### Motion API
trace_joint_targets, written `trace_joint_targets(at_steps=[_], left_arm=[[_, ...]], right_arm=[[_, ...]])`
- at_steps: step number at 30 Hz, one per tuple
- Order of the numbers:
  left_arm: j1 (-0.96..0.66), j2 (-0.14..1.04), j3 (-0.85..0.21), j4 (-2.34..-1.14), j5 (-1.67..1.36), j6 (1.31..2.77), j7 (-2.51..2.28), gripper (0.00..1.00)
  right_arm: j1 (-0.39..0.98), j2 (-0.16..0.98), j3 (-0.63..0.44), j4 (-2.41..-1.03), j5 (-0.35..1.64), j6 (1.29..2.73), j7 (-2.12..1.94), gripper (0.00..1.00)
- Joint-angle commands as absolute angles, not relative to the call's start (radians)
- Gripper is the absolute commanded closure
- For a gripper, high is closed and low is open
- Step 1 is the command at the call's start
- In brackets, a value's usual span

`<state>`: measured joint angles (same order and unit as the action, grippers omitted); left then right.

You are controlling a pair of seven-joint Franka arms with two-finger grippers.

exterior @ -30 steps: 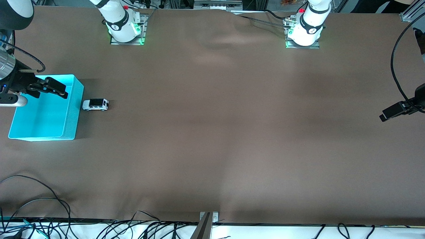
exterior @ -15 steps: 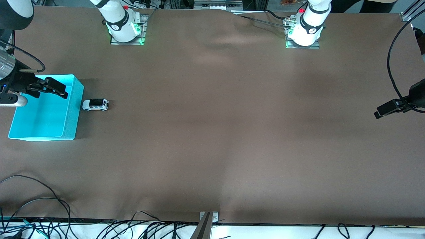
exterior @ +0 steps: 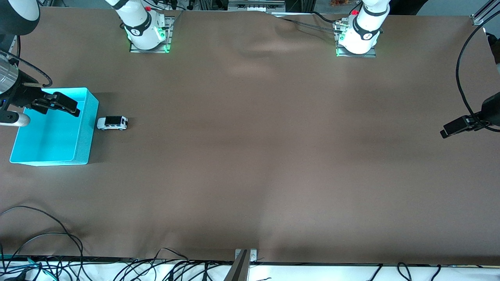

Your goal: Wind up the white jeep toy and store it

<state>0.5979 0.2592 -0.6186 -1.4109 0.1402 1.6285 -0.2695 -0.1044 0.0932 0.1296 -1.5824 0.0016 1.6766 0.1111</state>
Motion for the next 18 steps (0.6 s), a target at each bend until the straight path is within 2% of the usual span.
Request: trace_joint_targets(at_steps=[1, 18], left_arm=[[0.58, 0.227, -0.575, -1.408, 0.114, 1.594, -0.245, 0.0], [0.186, 0.141, -0.138, -1.476, -0.015, 1.582, -0.244, 0.0]], right_arm=[[-0.1, 0.095, 0.129, -1.572, -0.006, 1.661, 0.129, 0.0], [-0.1, 0.115, 0.13, -1.574, -0.008, 1.638, 0.13, 0.0]])
